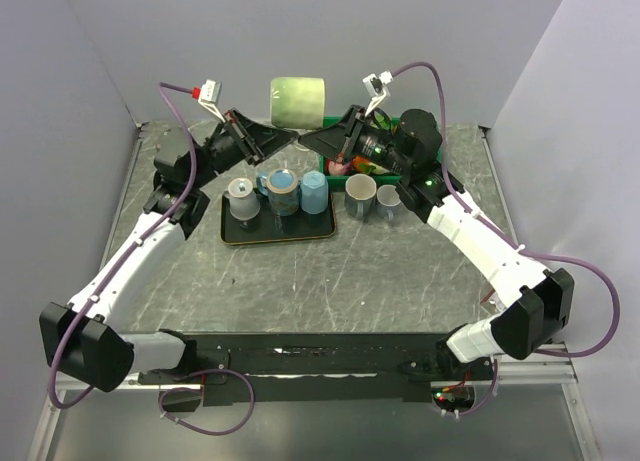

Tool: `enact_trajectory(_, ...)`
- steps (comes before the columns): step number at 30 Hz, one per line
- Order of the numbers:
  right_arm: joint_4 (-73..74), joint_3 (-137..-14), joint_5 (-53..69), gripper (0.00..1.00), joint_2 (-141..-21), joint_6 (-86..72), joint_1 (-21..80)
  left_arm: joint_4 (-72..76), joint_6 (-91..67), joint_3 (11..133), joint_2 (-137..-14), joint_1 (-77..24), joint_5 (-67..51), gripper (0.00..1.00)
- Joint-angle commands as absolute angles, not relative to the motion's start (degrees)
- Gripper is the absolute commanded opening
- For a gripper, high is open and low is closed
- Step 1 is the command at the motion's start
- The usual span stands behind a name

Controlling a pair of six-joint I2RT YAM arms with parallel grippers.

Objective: Turn the mug right side up

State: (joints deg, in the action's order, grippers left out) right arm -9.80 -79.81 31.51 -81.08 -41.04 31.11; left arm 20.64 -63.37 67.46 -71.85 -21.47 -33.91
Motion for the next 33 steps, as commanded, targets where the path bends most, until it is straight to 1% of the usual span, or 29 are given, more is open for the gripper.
enact_trajectory(1, -11.5, -82.5, 30.0, 0.00, -80.8, -39.9, 31.3, 26.7, -62.2, 68.6, -68.3, -22.6, -35.9, 0.07)
enact_trajectory(3, -11.8, -81.7, 29.0, 0.00, -80.0, -40.2, 31.4, 25.2, -60.9, 69.2, -68.5, -22.8, -36.4, 0.25)
enact_trajectory(4, -11.7, -81.5, 28.6, 0.00, -79.5, -40.0, 31.3, 23.1, -59.3, 69.4, -68.5, -22.9, -36.3, 0.54)
enact_trajectory(5, -11.6, -81.2, 28.0, 0.00, -78.5, -39.5, 31.3, 22.2, -58.5, 69.7, -68.4, -22.9, -36.3, 0.67)
enact_trajectory(6, -10.7, -80.9, 26.3, 0.00, -78.0, -39.2, 31.3, 21.1, -57.6, 69.9, -68.2, -22.9, -36.0, 0.78)
enact_trajectory(7, -10.0, -80.9, 25.4, 0.00, -77.3, -38.9, 31.3, 20.0, -55.6, 70.0, -68.0, -22.9, -35.8, 0.95)
enact_trajectory(8, -9.0, -80.9, 24.1, 0.00, -76.4, -37.8, 31.3, 17.7, -54.5, 70.0, -67.6, -22.9, -35.3, 1.00)
enact_trajectory(9, -5.0, -82.1, 23.0, 0.00, -76.0, -36.8, 31.1, 16.4, -53.4, 70.0, -67.3, -22.9, -34.8, 0.96)
enact_trajectory(10, -0.3, -84.0, 19.1, 0.00, -75.9, -35.8, 31.1, 14.9, -50.0, 70.0, -67.1, -22.9, -33.9, 0.96)
enact_trajectory(12, 8.5, -89.5, 14.8, 0.00, -76.6, -31.8, 30.2, 6.9, -46.3, 70.8, -66.4, -22.9, -30.1, 0.96)
enact_trajectory(13, 14.2, -90.2, 10.7, 0.00, -76.4, -30.3, 29.5, 4.1, -43.3, 71.0, -66.3, -22.9, -28.6, 0.96)
enact_trajectory(15, 17.5, -89.7, 8.0, 0.00, -74.5, -28.8, 26.3, -2.9, -40.1, 71.0, -65.7, -22.9, -25.5, 0.96)
enact_trajectory(17, 22.7, -89.4, 3.6, 0.00, -72.9, -27.2, 23.8, -6.1, -36.3, 70.9, -65.1, -22.9, -20.5, 0.96)
enact_trajectory(18, 24.0, -88.3, 3.3, 0.00, -72.3, -27.0, 20.3, -8.5, -35.3, 70.9, -65.0, -22.9, -19.0, 0.96)
enact_trajectory(19, 25.6, -87.4, 2.8, 0.00, -70.9, -25.4, 19.1, -9.5, -33.7, 70.9, -64.9, -22.9, -15.3, 0.96)
enact_trajectory(21, 27.2, -84.2, -2.3, 0.00, -69.4, -23.0, 16.4, -12.6, -32.7, 71.3, -64.9, -22.9, -11.5, 0.96)
enact_trajectory(24, 31.6, -80.5, -12.1, 0.00, -67.7, -17.2, 15.5, -13.5, -30.6, 71.7, -65.0, -22.9, -7.2, 0.96)
enact_trajectory(27, 33.6, -76.0, -14.9, 0.00, -66.5, -12.9, 13.8, -14.3, -29.4, 72.1, -65.1, -22.9, -2.9, 0.96)
enact_trajectory(33, 37.9, -72.9, -19.1, 0.00, -72.8, -11.0, 13.5, -18.4, -27.0, 75.1, -68.1, -22.9, -0.2, 0.96)
